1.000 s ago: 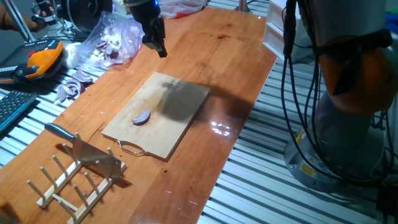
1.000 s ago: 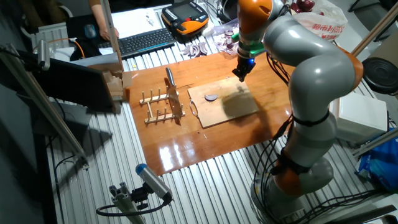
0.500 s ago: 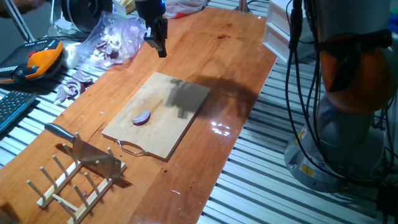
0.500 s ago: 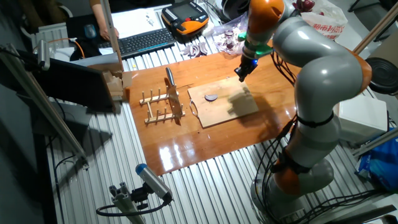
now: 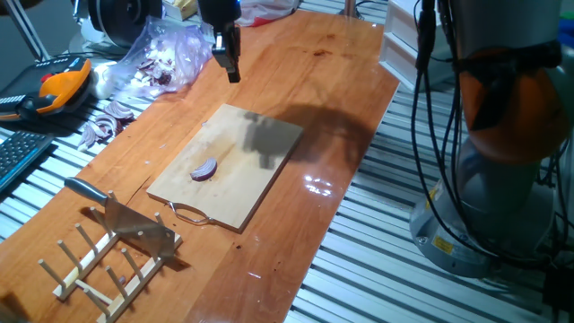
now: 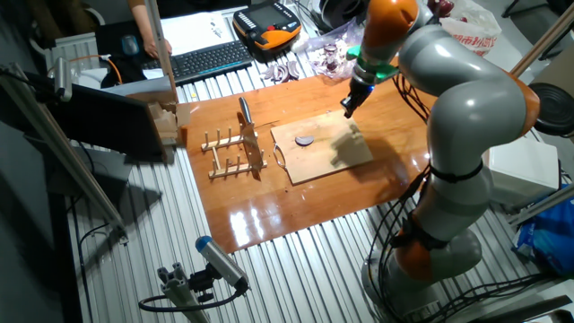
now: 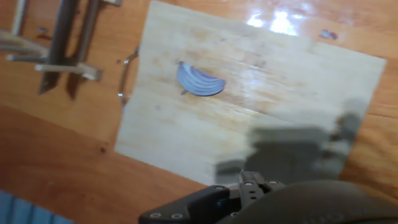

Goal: Chop the onions

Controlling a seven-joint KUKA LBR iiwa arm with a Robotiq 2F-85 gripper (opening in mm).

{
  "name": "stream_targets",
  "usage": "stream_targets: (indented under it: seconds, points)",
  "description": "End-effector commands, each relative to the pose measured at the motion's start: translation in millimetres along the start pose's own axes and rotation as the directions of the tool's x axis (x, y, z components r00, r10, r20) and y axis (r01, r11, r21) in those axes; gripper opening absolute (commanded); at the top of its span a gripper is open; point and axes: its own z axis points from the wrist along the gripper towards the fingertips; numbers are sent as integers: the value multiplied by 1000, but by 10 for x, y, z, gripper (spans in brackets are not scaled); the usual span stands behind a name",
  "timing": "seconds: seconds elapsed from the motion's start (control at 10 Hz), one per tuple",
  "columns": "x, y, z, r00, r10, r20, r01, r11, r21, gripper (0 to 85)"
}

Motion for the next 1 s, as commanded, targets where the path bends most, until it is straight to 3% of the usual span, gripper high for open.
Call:
stream_targets:
  seconds: [0.0, 0.1, 0.2, 0.3, 0.4, 0.5, 0.6, 0.7, 0.8, 0.9]
  points:
    - [2, -3, 0, 1000, 11, 8, -11, 1000, -13, 0]
    - [-63, 48, -9, 1000, 26, 15, -26, 1000, -15, 0]
    - [-233, 176, -48, 999, 42, 8, -42, 999, -10, 0]
    - [-510, 373, -117, 999, 53, 3, -53, 999, 3, 0]
    - [-769, 589, -176, 998, 70, 2, -70, 997, 13, 170]
    - [-1001, 842, -181, 994, 105, 6, -106, 994, 33, 170]
    - [-1171, 1112, -79, 988, 150, 22, -150, 988, 27, 170]
    - [-1280, 1367, 153, 978, 194, 75, -196, 980, 22, 170]
    - [-1336, 1491, 361, 972, 210, 101, -211, 978, -4, 170]
    - [-1354, 1572, 499, 971, 220, 94, -220, 975, -10, 170]
